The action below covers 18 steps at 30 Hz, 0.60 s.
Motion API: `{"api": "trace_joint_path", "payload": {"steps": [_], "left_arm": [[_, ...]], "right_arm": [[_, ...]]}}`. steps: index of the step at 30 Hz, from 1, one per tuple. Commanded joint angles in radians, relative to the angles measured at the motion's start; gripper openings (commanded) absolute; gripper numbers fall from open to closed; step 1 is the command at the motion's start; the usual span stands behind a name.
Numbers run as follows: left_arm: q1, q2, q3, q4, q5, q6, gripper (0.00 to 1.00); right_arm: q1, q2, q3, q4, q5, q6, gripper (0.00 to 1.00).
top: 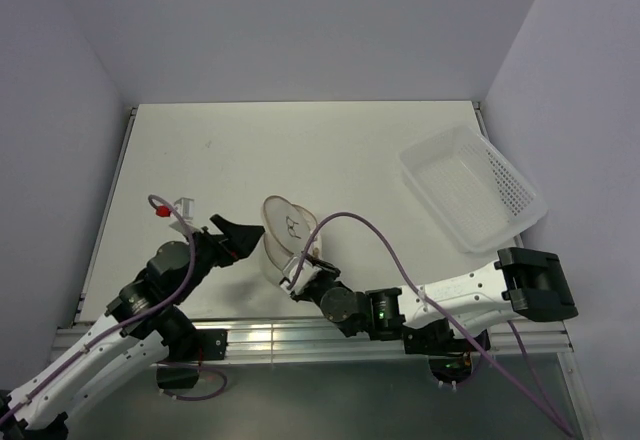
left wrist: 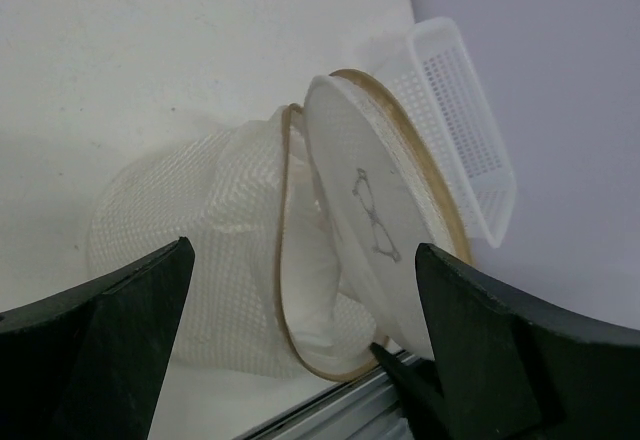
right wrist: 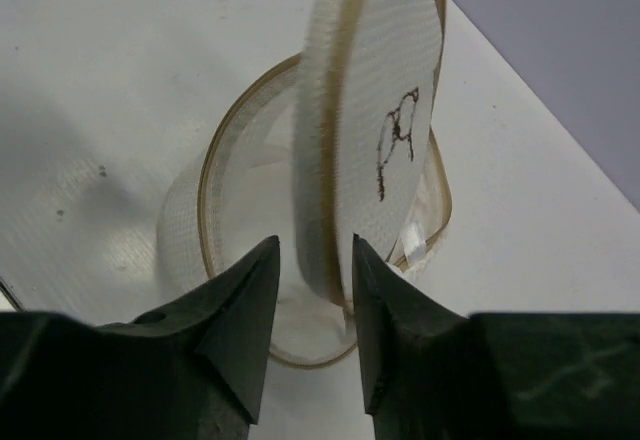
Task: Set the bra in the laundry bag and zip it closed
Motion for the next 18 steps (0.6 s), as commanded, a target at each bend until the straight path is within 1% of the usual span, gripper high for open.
{"api": "trace_joint_path", "payload": {"steps": [1, 2, 4, 5, 9, 10, 11, 12, 13, 14, 15, 16, 17, 18], "left_arm": [[-0.003, -0.086, 0.004, 0.002, -0.018, -0.028, 0.99], [-0.003, -0.106, 0.003, -0.021, -0.034, -0.031, 0.99], [-0.003, -0.112, 0.013, -0.061, -0.049, -0.039, 0.99], [-0.003, -0.126, 0.018, -0.069, -0.058, -0.036, 0.99], [-0.003, -0.152, 0.021, -0.087, -0.061, -0.023, 0.99], [-0.003, -0.149, 0.02, -0.083, -0.054, -0.019, 0.99], [-0.003, -0.126, 0.021, -0.081, -0.031, -0.017, 0.99], [-0.003, -0.108, 0.023, -0.081, -0.02, -0.02, 0.99], [-0.003, -0.09, 0.02, -0.079, -0.012, -0.022, 0.99], [-0.003, -0.056, 0.015, -0.075, -0.002, -0.023, 0.99], [-0.003, -0.045, 0.009, -0.073, 0.008, -0.028, 0.99], [-0.003, -0.037, 0.004, -0.072, 0.006, -0.029, 0.98], [-0.003, -0.037, -0.009, -0.073, 0.002, -0.033, 0.95], [-0.003, -0.039, -0.016, -0.073, -0.012, -0.034, 0.94]], "right_arm": [[0.02, -0.01, 0.045, -0.029, 0.034, 0.009, 0.45], [0.02, -0.015, 0.049, -0.046, 0.02, 0.02, 0.5], [0.02, -0.042, 0.065, -0.098, -0.015, 0.055, 0.51], [0.02, -0.056, 0.066, -0.11, -0.058, 0.065, 0.51], [0.018, -0.12, 0.069, -0.127, -0.098, 0.098, 0.52], [0.017, -0.137, 0.071, -0.133, -0.109, 0.11, 0.6], [0.0, -0.156, 0.072, -0.139, -0.127, 0.129, 0.65], [-0.018, -0.203, 0.075, -0.167, -0.206, 0.184, 0.67], [-0.047, -0.228, 0.077, -0.182, -0.262, 0.221, 0.69], [-0.128, -0.255, 0.08, -0.199, -0.318, 0.265, 0.71], [-0.18, -0.294, 0.089, -0.219, -0.377, 0.376, 0.73], [-0.236, -0.308, 0.097, -0.271, -0.474, 0.429, 0.74], [-0.283, -0.318, 0.103, -0.288, -0.477, 0.483, 0.74], [-0.352, -0.334, 0.101, -0.305, -0.466, 0.568, 0.77]]}}
